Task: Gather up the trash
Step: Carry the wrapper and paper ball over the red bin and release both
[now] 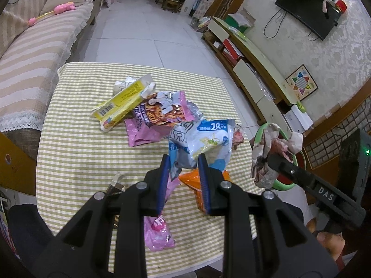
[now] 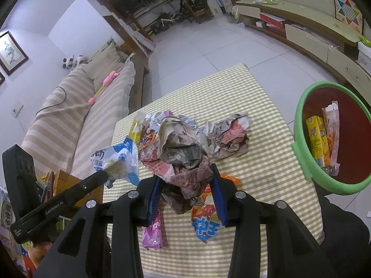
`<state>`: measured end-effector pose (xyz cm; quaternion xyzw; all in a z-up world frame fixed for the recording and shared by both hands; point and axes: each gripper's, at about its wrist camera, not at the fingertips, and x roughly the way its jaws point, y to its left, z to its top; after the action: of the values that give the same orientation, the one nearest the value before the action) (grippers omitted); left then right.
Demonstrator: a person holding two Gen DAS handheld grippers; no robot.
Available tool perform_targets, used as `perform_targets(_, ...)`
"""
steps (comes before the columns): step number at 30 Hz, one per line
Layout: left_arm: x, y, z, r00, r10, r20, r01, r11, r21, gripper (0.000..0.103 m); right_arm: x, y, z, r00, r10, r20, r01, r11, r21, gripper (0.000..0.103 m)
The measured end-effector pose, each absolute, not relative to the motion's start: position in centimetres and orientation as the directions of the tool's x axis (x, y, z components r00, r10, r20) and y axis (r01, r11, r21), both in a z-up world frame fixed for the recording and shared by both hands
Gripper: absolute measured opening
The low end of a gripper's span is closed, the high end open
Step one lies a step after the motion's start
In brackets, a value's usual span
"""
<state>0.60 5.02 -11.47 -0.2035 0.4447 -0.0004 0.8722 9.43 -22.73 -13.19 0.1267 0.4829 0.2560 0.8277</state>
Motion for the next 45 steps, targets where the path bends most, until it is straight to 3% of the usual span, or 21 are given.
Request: perform_targets(45, 7.6, -8.3, -9.5, 0.582, -0.294, -0.758, 0.111, 0.952, -0.284, 0.024, 10.2, -38.2, -14.3, 0.553, 0.409, -0.726, -0.014, 0.876, 0.482, 0.039)
